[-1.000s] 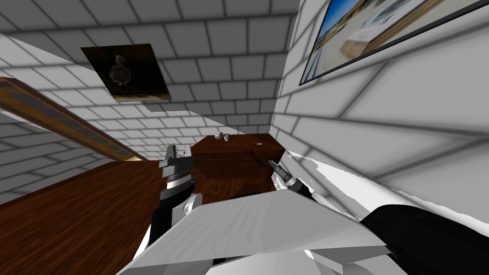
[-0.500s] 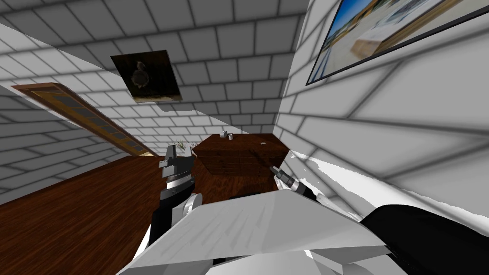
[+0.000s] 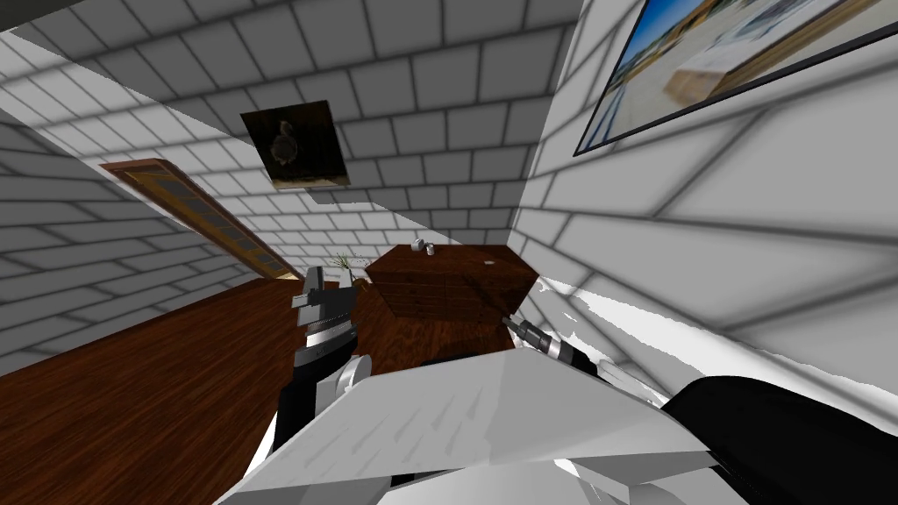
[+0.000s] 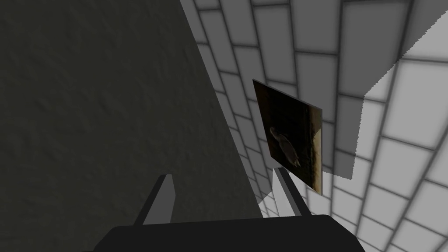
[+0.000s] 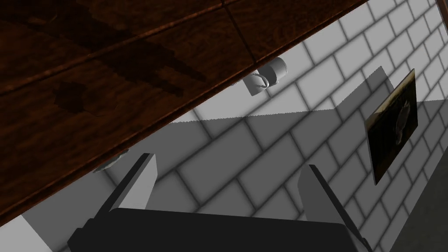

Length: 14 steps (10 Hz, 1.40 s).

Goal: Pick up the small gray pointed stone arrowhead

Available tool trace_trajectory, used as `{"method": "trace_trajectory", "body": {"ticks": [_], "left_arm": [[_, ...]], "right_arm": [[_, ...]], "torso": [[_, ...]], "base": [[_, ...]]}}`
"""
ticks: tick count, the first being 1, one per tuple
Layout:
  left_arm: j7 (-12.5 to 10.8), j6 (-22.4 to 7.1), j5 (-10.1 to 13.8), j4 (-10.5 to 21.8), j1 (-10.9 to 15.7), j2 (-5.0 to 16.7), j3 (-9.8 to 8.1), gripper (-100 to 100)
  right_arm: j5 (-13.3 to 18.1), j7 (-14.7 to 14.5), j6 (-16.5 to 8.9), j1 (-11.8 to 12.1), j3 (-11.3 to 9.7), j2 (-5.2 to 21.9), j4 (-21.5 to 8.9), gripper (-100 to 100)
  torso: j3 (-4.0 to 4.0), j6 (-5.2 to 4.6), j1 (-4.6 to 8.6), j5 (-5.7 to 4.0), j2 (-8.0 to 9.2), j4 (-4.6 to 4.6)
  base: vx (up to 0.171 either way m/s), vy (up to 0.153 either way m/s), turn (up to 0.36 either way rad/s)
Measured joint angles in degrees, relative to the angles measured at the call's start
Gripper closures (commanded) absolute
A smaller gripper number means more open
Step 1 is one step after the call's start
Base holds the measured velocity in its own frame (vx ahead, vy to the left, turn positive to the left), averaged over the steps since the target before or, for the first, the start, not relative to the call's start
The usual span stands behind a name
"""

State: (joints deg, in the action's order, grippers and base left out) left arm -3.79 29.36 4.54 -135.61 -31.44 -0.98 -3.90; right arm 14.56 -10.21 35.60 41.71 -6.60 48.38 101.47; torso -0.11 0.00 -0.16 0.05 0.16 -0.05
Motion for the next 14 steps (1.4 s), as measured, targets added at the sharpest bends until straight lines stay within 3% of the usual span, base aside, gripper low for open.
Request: {"method": "trace_trajectory", "body": {"ticks": [4,7,12,14], "left_arm": [[0.0,0.0,0.0,0.0,0.0,0.0,0.00,0],[0.0,0.0,0.0,0.0,0.0,0.0,0.00,0],[0.0,0.0,0.0,0.0,0.0,0.0,0.00,0],[0.0,0.0,0.0,0.0,0.0,0.0,-0.01,0]], "right_arm": [[2.9,-0.4,1.2,-0.2,-1.2,6.5,-7.2,-100],[4.1,-0.4,1.2,1.0,-1.0,11.3,-9.7,-100],[8.6,-1.4,2.4,0.0,-3.4,18.7,-19.2,-100],[9.3,-1.6,2.7,0.2,-3.5,21.1,-21.2,-100]], "torso": [[-0.01,-0.01,-0.06,0.02,0.01,0.00],[0.04,0.00,-0.01,0.01,-0.07,0.01],[0.08,0.04,0.00,0.00,-0.15,0.03],[0.09,-0.04,0.16,-0.03,-0.17,0.03]], "base": [[-0.040,0.069,0.087],[-0.025,0.077,0.156],[-0.012,0.063,0.147],[0.018,0.023,0.116]]}}
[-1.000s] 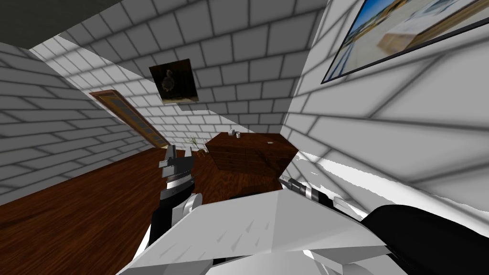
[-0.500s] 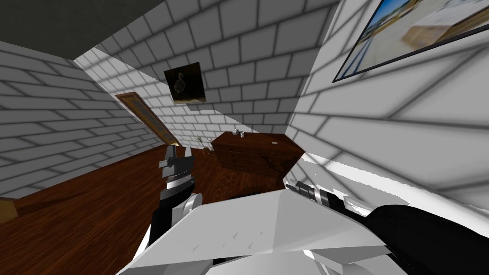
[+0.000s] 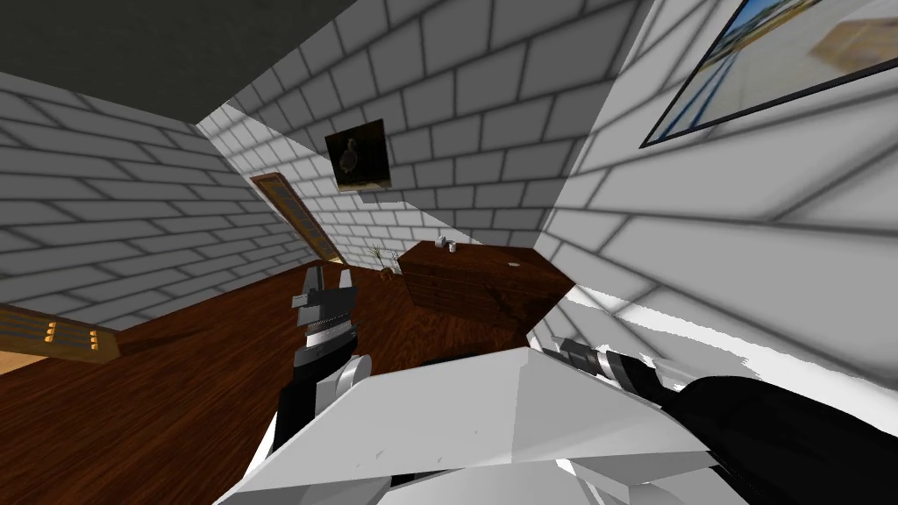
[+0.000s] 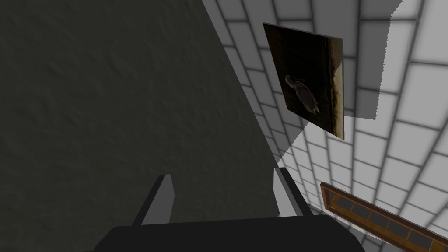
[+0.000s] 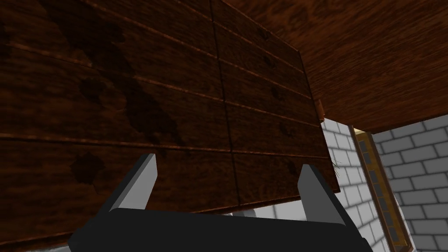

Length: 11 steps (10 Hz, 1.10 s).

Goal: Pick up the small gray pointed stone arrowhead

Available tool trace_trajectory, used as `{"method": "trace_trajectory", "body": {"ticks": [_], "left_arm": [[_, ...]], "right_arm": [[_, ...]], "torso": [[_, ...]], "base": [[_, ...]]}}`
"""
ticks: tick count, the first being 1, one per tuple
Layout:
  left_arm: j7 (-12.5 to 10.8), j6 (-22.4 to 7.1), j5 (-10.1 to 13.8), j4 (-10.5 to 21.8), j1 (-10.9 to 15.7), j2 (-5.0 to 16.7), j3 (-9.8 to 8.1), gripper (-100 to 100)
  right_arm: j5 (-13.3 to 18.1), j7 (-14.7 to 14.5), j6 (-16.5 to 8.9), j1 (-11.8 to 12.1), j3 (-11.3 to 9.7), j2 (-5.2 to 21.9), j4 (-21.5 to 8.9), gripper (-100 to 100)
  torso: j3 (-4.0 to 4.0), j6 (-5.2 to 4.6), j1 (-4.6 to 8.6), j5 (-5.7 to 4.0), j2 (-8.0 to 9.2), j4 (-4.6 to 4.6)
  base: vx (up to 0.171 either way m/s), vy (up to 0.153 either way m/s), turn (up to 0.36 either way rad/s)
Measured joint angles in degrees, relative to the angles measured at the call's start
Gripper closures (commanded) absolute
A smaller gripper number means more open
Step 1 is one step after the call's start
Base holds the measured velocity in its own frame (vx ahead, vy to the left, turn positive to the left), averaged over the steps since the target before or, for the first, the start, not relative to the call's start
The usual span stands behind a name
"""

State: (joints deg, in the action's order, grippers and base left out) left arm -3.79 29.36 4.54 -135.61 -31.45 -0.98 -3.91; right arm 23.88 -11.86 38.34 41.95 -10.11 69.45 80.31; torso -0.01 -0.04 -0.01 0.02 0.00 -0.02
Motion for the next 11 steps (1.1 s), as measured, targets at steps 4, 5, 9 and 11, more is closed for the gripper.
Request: {"method": "trace_trajectory", "body": {"ticks": [4,5,9,11], "left_arm": [[0.0,0.0,0.0,0.0,0.0,0.0,0.00,0],[0.0,0.0,0.0,0.0,0.0,0.0,0.00,0],[0.0,0.0,0.0,0.0,0.0,0.0,0.00,0],[0.0,0.0,0.0,0.0,0.0,0.0,0.00,0]], "right_arm": [[2.6,0.2,0.5,0.5,-0.8,7.0,-4.6,-100],[3.6,-0.3,0.8,0.6,-1.3,8.6,-6.3,-100],[6.8,-1.1,1.8,-0.1,-3.1,14.2,-11.8,-100],[8.7,-1.1,1.5,-1.0,-4.6,16.7,-13.5,-100]], "torso": [[0.12,0.02,0.00,0.00,-0.21,0.05],[0.16,0.09,0.00,0.00,-0.27,0.06],[0.20,0.10,0.06,-0.01,-0.34,0.08],[0.20,0.06,0.14,-0.04,-0.34,0.08]], "base": [[0.056,0.025,0.187],[0.063,0.012,0.128],[0.085,-0.005,0.200],[0.088,-0.031,0.163]]}}
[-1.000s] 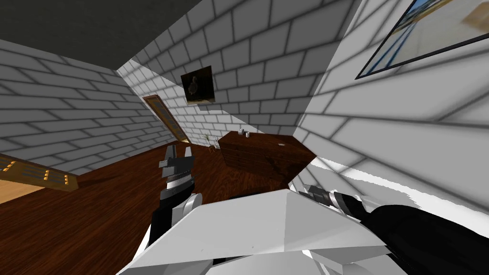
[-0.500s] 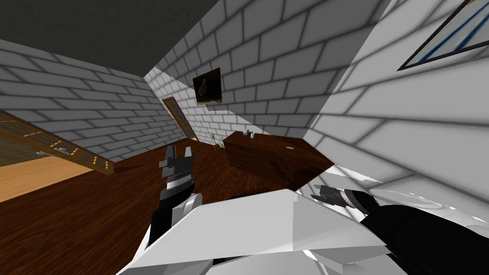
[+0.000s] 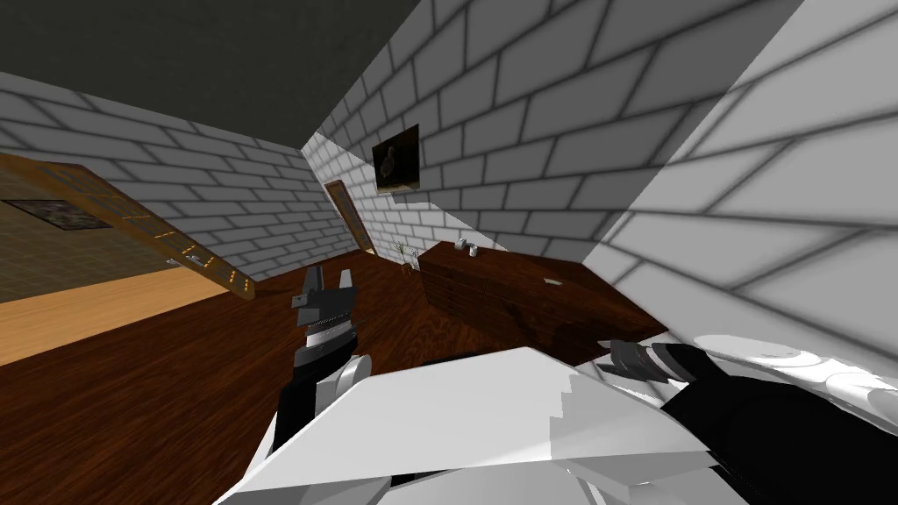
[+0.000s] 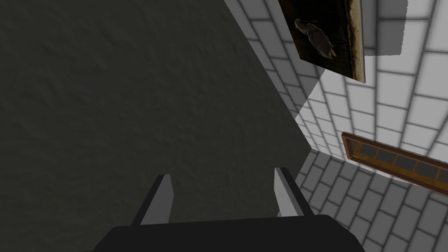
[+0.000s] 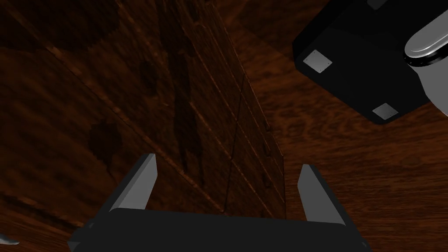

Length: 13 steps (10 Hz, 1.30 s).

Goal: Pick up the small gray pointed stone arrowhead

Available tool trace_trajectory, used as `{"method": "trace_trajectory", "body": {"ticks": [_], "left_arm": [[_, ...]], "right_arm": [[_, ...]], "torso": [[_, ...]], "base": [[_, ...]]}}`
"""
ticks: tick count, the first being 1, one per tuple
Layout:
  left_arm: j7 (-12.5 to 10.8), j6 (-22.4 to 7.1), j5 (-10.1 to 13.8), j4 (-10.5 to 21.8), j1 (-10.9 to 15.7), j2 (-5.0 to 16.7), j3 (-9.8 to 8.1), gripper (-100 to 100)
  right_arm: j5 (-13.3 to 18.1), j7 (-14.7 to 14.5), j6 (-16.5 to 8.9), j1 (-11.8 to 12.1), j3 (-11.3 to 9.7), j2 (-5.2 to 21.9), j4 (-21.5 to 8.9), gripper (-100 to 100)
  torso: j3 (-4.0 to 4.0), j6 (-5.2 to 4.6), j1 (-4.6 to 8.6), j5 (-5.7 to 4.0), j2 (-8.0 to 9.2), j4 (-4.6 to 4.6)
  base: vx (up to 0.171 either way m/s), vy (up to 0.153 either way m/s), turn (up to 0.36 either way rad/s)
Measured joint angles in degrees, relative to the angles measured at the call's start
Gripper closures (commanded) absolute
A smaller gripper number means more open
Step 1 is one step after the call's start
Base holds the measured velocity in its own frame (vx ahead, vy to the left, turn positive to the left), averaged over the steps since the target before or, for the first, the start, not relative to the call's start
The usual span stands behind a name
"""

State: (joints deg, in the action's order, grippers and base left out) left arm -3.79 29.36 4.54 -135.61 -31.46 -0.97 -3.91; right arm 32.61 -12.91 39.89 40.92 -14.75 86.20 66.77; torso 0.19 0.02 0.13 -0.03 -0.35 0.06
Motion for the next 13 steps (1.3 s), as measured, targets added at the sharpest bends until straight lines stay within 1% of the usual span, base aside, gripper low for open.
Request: {"method": "trace_trajectory", "body": {"ticks": [1,2,3,4,5,6,7,8,9,10,11,12,13], "left_arm": [[0.0,0.0,0.0,0.0,0.0,0.0,-0.01,0],[0.0,0.0,0.0,0.0,0.0,0.0,0.00,0],[0.0,0.0,0.0,0.0,0.0,0.0,-0.01,0],[0.0,0.0,0.0,0.0,0.0,0.0,-0.01,0],[0.0,0.0,0.0,0.0,0.0,0.0,-0.01,0],[0.0,0.0,0.0,0.0,0.0,0.0,-0.01,0],[0.0,0.0,0.0,0.0,0.0,0.0,-0.01,0],[0.0,0.0,0.0,0.0,0.0,0.0,-0.01,0],[0.0,0.0,0.0,0.0,0.0,0.0,-0.02,0],[0.0,0.0,0.0,0.0,0.0,0.0,-0.02,0],[0.0,0.0,0.0,0.0,0.0,0.0,-0.02,0],[0.0,0.0,0.0,0.0,0.0,0.0,-0.02,0],[0.0,0.0,0.0,0.0,0.0,0.0,-0.02,0]], "right_arm": [[0.4,0.0,0.1,0.1,-0.2,1.3,-0.5,-100],[1.4,0.0,0.7,-0.4,-0.8,2.9,-2.1,-100],[2.1,0.0,0.8,-0.7,-1.3,3.8,-2.7,-100],[2.9,0.2,0.6,-0.7,-1.9,5.5,-3.1,-100],[4.7,0.6,0.6,-1.8,-3.3,7.0,-4.3,-100],[4.7,0.5,0.3,-0.7,-3.1,8.2,-4.1,-100],[5.4,0.1,0.5,-0.8,-3.6,9.0,-5.0,-100],[5.8,-0.7,1.2,-0.3,-3.8,9.9,-6.5,-100],[7.2,-1.0,1.5,-0.8,-4.8,10.4,-7.5,-100],[7.7,-0.9,0.9,-0.1,-5.4,11.4,-7.0,-100],[8.9,-0.8,0.6,-0.6,-6.2,11.5,-7.3,-100],[10.1,-0.7,0.2,-0.9,-7.3,11.2,-7.4,-100],[10.3,-0.7,0.0,-0.9,-7.4,11.2,-7.3,0]], "torso": [[0.00,-0.05,0.02,0.00,0.01,0.00],[0.07,0.01,0.05,-0.01,-0.12,0.02],[0.05,-0.06,0.09,-0.03,-0.08,0.02],[0.07,0.01,0.15,-0.03,-0.13,0.03],[0.14,0.02,0.28,-0.06,-0.23,0.06],[0.10,-0.07,0.25,-0.08,-0.17,0.04],[0.07,-0.03,0.21,-0.06,-0.11,0.03],[0.10,-0.01,0.38,-0.08,-0.17,0.04],[0.17,-0.01,0.53,-0.14,-0.29,0.07],[0.22,-0.01,0.59,-0.16,-0.37,0.09],[0.25,-0.04,0.57,-0.17,-0.42,0.10],[0.25,-0.02,0.50,-0.16,-0.41,0.10],[0.10,-0.12,0.15,-0.10,-0.14,0.04]], "base": [[0.127,-0.043,0.244],[0.108,-0.059,0.131],[0.116,-0.076,0.225],[0.144,-0.114,0.355],[0.119,-0.107,0.152],[0.100,-0.092,0.185],[0.127,-0.150,0.310],[0.159,-0.192,0.321],[0.169,-0.207,0.306],[0.176,-0.197,0.234],[0.161,-0.177,0.295],[0.065,-0.084,0.079],[0.013,-0.018,-0.005]]}}
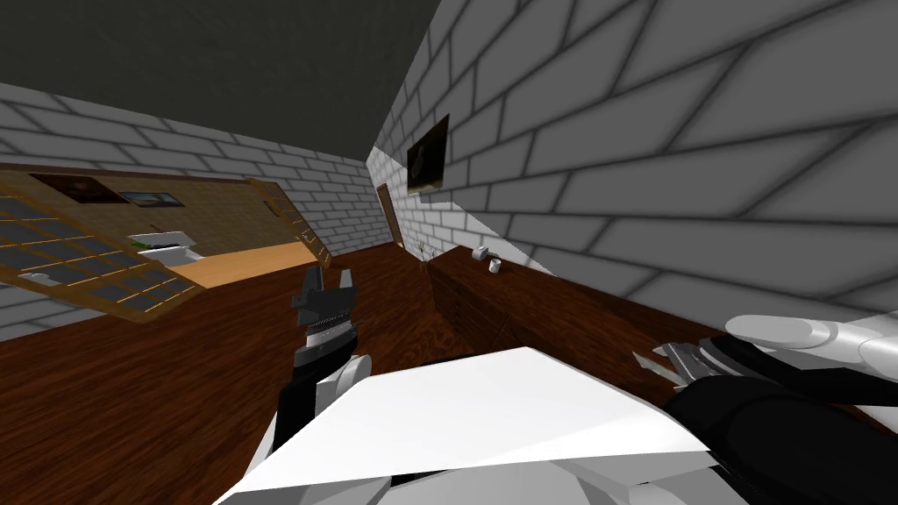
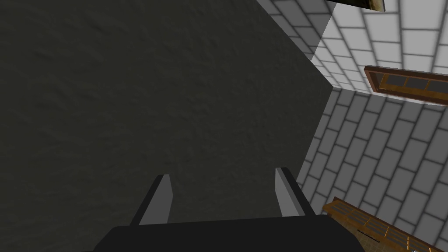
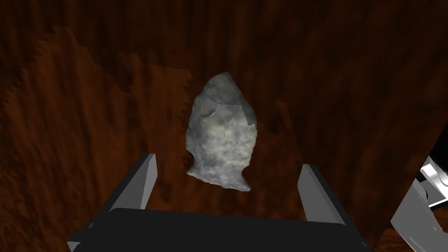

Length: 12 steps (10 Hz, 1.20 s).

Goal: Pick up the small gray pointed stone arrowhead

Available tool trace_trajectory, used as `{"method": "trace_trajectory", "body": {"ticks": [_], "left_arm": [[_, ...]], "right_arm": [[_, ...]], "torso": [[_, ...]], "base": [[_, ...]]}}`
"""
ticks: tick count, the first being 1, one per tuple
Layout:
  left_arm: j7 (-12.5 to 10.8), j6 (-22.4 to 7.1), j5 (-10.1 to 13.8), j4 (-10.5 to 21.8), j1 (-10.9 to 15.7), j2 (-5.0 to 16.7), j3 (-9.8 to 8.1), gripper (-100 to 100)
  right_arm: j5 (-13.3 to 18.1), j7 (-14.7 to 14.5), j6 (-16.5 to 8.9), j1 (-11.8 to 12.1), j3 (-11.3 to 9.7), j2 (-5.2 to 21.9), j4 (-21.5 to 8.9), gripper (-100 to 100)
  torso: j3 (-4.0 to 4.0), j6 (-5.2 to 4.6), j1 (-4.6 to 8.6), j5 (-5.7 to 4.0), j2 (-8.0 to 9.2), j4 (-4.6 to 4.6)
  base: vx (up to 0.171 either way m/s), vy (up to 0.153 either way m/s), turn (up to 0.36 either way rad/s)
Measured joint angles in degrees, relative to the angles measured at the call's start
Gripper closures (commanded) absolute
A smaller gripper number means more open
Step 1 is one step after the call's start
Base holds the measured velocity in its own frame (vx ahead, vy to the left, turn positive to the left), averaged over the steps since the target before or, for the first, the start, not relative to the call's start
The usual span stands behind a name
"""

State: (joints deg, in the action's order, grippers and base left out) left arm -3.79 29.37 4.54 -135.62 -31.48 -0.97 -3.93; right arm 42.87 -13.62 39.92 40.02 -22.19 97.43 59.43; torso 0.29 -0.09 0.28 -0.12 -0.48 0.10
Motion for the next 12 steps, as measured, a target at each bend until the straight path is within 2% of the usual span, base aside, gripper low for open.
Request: {"method": "trace_trajectory", "body": {"ticks": [1,3,4,5,6,10,11,12], "left_arm": [[0.0,0.0,0.0,0.0,0.0,0.0,0.01,0],[0.0,0.0,0.0,0.0,0.0,0.0,0.01,0],[0.0,0.0,0.0,0.0,0.0,0.0,0.01,0],[0.0,0.0,0.0,0.0,0.0,0.0,0.01,0],[0.0,0.0,0.0,0.0,0.0,0.0,0.01,0],[0.0,0.0,0.0,0.0,0.0,0.0,0.01,0],[0.0,0.0,0.0,0.0,0.0,0.0,0.01,0],[0.0,0.0,0.0,0.0,0.0,0.0,0.01,0]], "right_arm": [[0.0,0.0,0.0,0.0,0.0,0.0,0.0,-100],[-2.3,-0.7,-2.0,1.5,-0.9,-0.5,0.9,-100],[-4.3,-1.6,-3.2,3.1,-1.0,-0.5,1.4,-100],[-4.9,-2.0,-4.1,2.8,-2.1,-1.4,1.1,-100],[-5.0,-2.1,-4.3,2.7,-2.3,-1.5,1.1,100],[-5.0,-2.1,-4.3,2.7,-2.2,-1.5,1.0,100],[-5.0,-2.1,-4.3,2.7,-2.2,-1.5,1.0,0],[-5.0,-2.1,-4.3,2.7,-2.2,-1.5,1.0,100]], "torso": [[-0.14,-0.01,-0.28,0.08,0.23,-0.06],[-0.27,0.00,-0.35,0.11,0.45,-0.12],[-0.31,-0.01,-0.36,0.11,0.52,-0.13],[-0.33,0.00,-0.32,0.10,0.54,-0.14],[-0.31,-0.04,-0.37,0.12,0.49,-0.14],[-0.23,-0.02,-0.38,0.08,0.38,-0.09],[-0.22,-0.02,-0.38,0.08,0.37,-0.08],[-0.22,-0.03,-0.38,0.08,0.37,-0.08]], "base": [[-0.005,-0.021,0.138],[-0.031,-0.026,0.142],[-0.039,-0.034,0.163],[-0.017,-0.019,0.034],[0.000,0.000,0.000],[0.000,0.000,0.000],[0.000,0.000,0.000],[0.020,0.013,-0.167]]}}
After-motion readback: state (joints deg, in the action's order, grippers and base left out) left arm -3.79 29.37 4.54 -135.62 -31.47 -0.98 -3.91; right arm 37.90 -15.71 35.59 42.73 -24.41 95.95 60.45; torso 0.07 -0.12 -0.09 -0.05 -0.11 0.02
